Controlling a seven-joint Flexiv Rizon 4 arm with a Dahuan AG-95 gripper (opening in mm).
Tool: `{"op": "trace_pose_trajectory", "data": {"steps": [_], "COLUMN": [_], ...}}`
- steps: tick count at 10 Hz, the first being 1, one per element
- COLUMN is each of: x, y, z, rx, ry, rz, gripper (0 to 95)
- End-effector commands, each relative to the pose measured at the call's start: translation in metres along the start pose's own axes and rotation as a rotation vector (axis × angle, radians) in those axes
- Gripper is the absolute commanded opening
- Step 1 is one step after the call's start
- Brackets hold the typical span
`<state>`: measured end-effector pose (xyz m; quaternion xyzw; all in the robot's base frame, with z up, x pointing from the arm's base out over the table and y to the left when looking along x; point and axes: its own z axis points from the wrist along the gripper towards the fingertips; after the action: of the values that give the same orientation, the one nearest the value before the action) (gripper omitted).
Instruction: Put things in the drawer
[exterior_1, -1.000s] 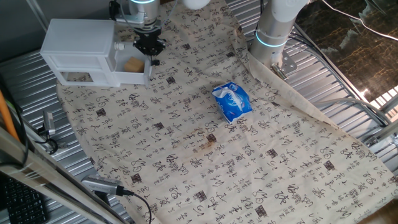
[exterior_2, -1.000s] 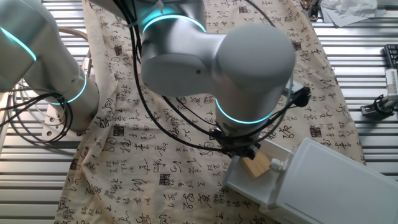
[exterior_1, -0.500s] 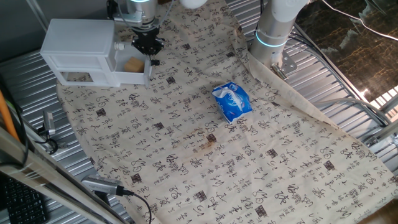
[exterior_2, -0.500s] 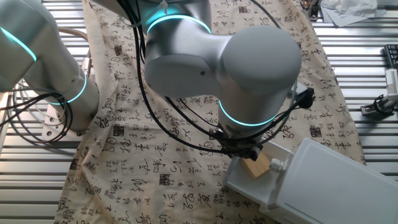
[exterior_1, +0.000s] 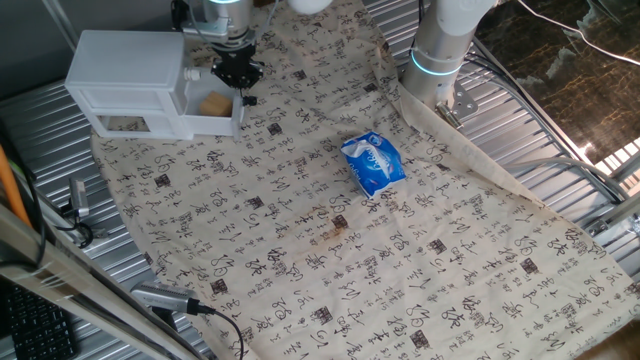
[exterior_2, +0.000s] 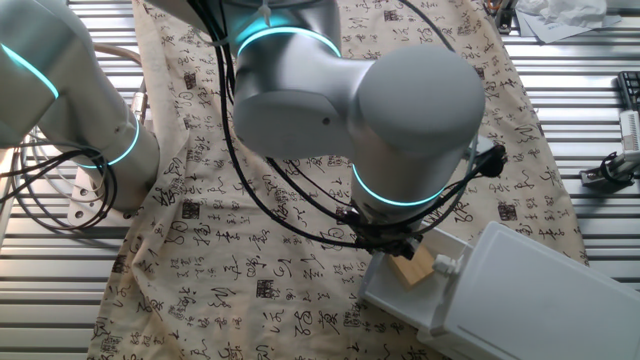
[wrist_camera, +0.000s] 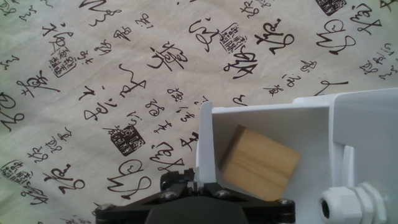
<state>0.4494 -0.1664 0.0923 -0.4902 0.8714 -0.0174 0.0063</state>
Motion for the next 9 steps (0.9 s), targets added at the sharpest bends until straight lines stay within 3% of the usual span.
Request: {"op": "trace_pose_trajectory", "data": {"steps": [1, 9], "x": [0.0004, 0.0051], "y": [0.0022, 0.0083], "z": [-0.0021, 0.0001], "rx": [0.002, 0.000], "ry": [0.013, -0.004], "rz": [0.010, 0.018], "gripper": [0.0, 0.0]}}
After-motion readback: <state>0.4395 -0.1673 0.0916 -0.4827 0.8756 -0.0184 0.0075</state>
